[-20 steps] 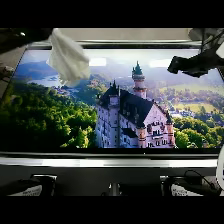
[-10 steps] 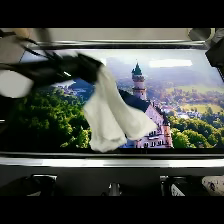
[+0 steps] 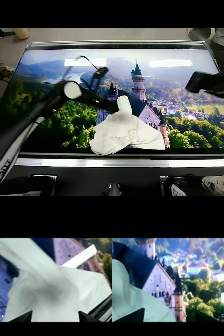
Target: Fold the shirts.
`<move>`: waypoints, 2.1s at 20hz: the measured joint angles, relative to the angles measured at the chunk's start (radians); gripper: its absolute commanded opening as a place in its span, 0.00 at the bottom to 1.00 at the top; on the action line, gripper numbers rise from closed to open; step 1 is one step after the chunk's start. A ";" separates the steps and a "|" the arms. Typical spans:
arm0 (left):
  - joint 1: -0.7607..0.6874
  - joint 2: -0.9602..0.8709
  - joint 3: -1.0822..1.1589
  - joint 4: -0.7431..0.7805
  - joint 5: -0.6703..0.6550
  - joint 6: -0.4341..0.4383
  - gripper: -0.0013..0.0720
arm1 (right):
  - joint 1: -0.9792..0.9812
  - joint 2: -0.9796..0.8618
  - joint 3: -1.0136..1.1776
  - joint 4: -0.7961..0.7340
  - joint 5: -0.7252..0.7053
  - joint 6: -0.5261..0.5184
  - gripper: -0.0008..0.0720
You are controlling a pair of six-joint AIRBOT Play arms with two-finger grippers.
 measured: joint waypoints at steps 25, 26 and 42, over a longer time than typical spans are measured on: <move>0.013 0.197 -0.749 -0.288 0.197 0.101 0.05 | 0.000 -0.355 -0.690 0.294 -0.283 -0.178 0.04; 0.013 0.213 -0.743 -0.285 0.200 0.104 0.05 | 0.000 -0.364 -0.690 0.309 -0.285 -0.177 0.04; 0.355 0.790 0.159 0.306 0.106 -0.158 0.05 | 0.000 0.456 -0.084 0.163 -0.500 -0.070 0.04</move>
